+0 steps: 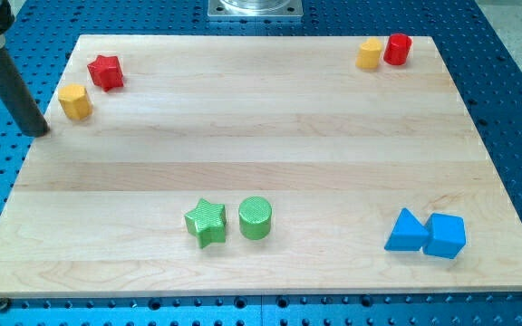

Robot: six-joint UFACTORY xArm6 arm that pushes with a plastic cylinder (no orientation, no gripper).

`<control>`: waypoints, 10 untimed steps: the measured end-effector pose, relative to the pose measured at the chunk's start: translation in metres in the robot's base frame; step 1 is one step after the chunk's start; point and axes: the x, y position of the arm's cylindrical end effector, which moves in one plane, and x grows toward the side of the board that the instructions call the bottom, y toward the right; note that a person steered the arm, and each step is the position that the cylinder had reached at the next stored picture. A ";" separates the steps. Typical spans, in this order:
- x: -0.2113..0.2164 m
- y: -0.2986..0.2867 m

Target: Place the hexagon to the left of the heart

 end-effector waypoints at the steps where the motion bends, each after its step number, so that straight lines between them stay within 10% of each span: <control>1: -0.038 0.030; 6: -0.090 0.191; 8: -0.109 0.352; 10: -0.135 0.341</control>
